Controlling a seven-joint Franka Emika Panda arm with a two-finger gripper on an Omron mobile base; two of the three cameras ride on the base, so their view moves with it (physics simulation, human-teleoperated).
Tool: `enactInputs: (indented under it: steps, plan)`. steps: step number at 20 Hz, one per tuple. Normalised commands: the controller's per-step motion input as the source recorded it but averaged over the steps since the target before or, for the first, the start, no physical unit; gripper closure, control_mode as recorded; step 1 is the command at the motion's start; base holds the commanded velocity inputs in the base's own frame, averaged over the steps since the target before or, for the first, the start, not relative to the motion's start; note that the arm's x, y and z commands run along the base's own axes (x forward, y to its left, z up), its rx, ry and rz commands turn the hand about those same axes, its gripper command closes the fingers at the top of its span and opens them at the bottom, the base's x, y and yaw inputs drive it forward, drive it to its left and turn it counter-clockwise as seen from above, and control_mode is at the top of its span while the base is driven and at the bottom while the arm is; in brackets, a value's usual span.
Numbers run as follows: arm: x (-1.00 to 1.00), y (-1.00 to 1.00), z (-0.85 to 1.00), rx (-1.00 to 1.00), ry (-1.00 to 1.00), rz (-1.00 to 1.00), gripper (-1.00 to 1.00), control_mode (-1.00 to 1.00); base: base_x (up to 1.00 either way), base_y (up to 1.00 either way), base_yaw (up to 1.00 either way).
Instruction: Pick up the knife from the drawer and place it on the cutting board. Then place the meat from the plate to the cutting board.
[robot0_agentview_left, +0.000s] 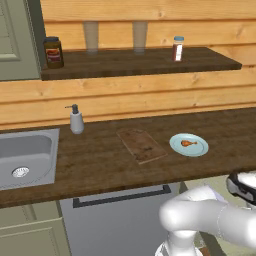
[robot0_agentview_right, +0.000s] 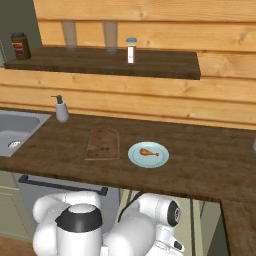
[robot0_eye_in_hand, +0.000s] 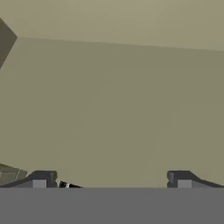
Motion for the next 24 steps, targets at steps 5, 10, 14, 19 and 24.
enactInputs:
  steps: [5,10,14,19,24]
  plan:
    - [0.09,-0.09,0.5,-0.01,-0.1,0.01,-1.0,-1.0,0.0,0.0,0.0]
    - [0.24,-0.02,0.24,-0.04,-0.22,0.02,-1.0,-1.0,0.0,0.0,0.0]
    - [0.33,-0.1,0.0,-0.02,-0.26,0.0,-1.0,-1.0,0.0,0.0,0.0]
    - [0.36,-0.17,0.0,-0.02,-0.22,0.04,-1.0,-1.0,0.0,0.0,0.0]
    - [0.4,-0.15,-0.14,-0.01,-0.18,0.04,-1.0,-1.0,0.0,0.0,0.0]
